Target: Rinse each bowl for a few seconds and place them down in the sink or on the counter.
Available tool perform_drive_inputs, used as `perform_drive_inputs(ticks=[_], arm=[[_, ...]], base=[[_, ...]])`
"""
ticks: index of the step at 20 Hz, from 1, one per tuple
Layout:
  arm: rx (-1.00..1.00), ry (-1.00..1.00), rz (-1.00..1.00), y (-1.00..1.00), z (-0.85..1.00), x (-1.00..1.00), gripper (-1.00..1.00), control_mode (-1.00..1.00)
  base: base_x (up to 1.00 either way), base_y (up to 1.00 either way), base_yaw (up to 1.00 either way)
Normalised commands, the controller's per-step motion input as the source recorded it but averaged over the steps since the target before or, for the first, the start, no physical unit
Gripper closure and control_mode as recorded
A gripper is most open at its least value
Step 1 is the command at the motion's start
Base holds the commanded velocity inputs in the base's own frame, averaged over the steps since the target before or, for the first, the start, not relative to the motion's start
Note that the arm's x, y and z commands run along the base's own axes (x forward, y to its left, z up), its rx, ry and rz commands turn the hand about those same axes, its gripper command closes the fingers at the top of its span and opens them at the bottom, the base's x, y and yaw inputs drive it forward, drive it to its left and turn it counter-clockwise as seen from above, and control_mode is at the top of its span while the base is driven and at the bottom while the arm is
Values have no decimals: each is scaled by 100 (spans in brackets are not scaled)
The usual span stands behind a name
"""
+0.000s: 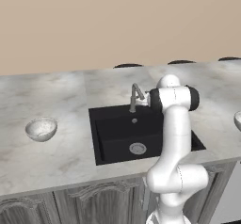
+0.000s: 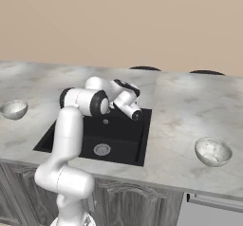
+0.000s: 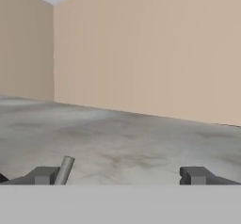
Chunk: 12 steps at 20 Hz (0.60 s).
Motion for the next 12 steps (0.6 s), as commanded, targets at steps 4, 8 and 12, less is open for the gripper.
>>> perform_drive_inputs(ticks=[4, 8, 12], arm=[[0, 1, -6, -51, -39, 25, -100, -100], [2, 2, -9, -68, -41, 18, -100, -100], [2, 3, -10, -73, -45, 11, -100, -100]], base=[[0, 0, 0], [0, 0, 0], [0, 0, 0]])
